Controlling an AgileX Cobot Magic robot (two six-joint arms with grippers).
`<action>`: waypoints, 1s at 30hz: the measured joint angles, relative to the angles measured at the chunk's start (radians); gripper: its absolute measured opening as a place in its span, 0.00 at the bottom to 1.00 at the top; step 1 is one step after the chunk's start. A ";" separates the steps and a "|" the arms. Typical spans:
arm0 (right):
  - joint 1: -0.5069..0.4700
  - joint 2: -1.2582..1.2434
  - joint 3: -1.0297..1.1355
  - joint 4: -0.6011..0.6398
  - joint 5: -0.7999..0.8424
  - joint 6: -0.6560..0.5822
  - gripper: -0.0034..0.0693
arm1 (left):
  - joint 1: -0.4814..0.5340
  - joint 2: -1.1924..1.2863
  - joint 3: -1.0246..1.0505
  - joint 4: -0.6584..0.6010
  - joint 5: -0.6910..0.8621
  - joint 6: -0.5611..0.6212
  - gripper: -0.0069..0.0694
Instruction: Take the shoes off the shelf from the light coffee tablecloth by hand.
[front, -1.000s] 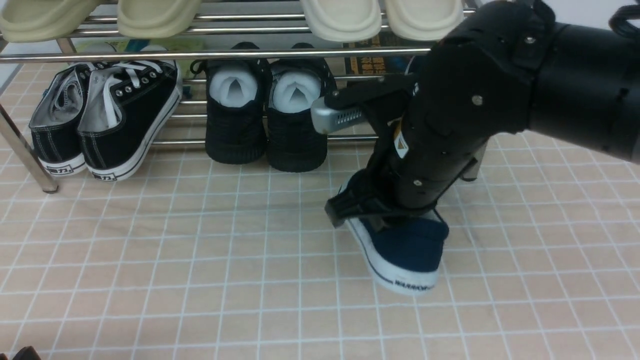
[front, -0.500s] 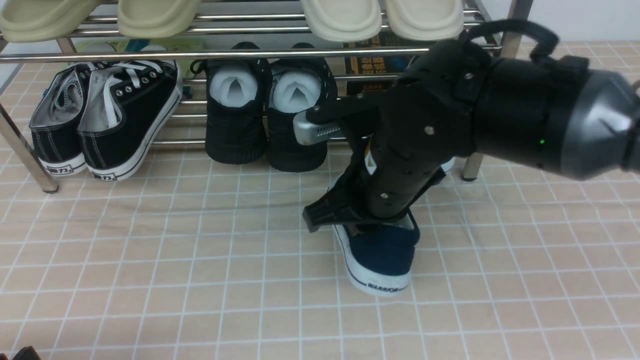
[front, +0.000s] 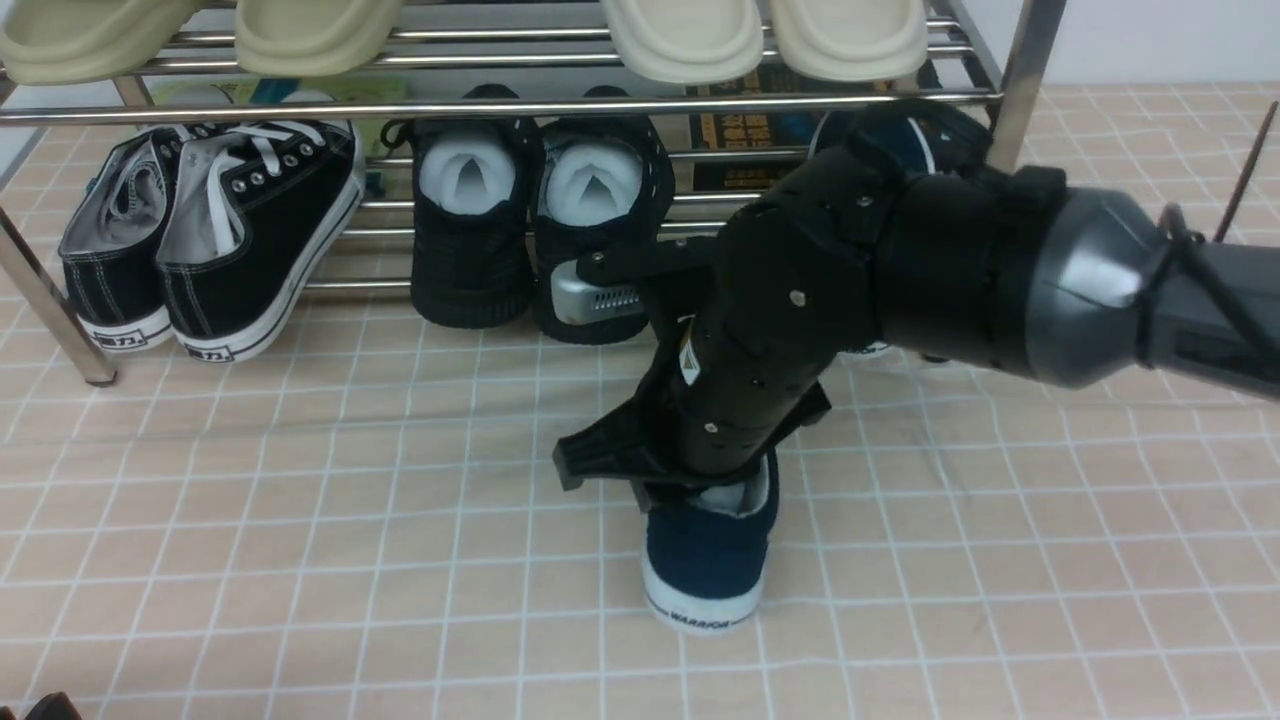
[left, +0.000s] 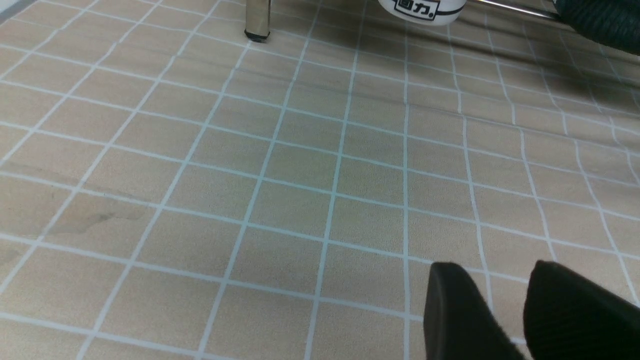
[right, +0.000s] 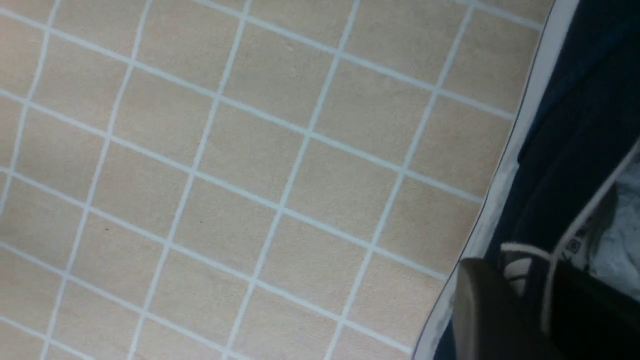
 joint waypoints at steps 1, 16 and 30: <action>0.000 0.000 -0.002 0.020 0.008 0.000 0.35 | 0.000 0.000 0.000 0.000 0.000 0.000 0.41; -0.003 -0.071 -0.206 -0.161 0.388 -0.227 0.31 | 0.000 0.000 0.000 0.000 0.001 0.000 0.41; -0.214 -0.288 -0.167 -0.214 0.405 -0.219 0.03 | 0.000 0.000 0.000 0.000 0.001 0.000 0.41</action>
